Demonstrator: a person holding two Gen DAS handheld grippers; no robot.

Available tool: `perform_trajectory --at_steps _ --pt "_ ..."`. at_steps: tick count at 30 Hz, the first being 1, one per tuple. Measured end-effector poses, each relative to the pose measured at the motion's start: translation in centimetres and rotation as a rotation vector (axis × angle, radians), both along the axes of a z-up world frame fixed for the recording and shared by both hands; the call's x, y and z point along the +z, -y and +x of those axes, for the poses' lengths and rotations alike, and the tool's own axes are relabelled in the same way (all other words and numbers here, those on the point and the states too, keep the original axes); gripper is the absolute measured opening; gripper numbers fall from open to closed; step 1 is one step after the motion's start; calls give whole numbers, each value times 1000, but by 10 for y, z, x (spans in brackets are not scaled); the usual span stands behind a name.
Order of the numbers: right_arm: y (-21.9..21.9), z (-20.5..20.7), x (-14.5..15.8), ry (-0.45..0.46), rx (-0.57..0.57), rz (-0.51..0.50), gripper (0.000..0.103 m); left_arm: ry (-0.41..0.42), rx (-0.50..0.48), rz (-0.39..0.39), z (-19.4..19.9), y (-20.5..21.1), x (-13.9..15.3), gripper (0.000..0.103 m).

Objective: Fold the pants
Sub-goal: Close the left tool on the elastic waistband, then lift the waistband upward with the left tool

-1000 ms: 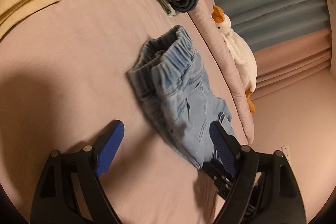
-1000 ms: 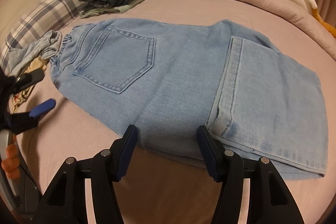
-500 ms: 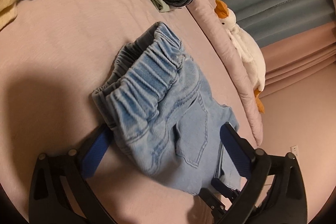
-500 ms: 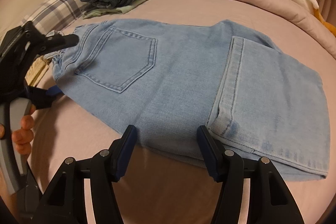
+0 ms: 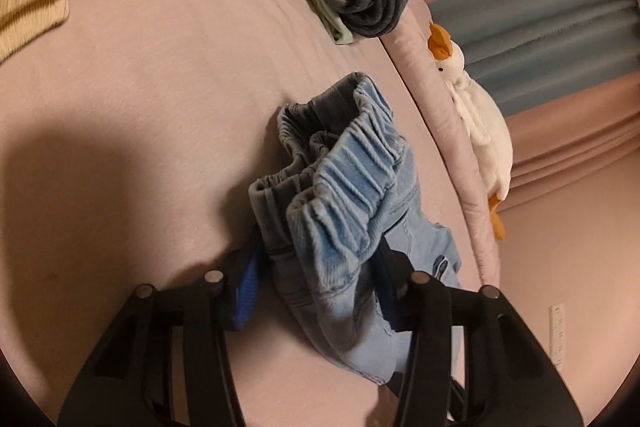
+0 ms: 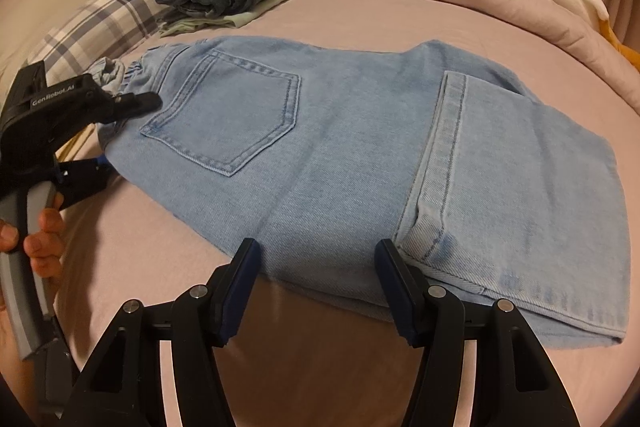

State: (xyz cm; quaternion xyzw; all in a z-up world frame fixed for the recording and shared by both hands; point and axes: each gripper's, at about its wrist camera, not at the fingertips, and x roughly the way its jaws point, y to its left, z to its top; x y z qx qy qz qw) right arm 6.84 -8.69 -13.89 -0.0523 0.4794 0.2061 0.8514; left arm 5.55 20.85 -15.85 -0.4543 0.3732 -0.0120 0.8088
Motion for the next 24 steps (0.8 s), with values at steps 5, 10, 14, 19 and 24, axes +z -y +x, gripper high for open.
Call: perform_trajectory --at_steps 5,10,14,19,24 --pt "-1 1 1 -5 -5 -2 61 18 -4 89 -1 11 15 38" --pt "2 -2 17 20 24 82 61 58 -40 205 -2 21 31 34" --pt "-2 2 38 96 62 131 61 115 -77 302 -3 31 46 32" --pt "3 38 32 23 -65 159 46 133 -91 334 -1 34 51 32" --pt "-4 65 17 -31 -89 177 35 144 -104 360 -2 38 54 32"
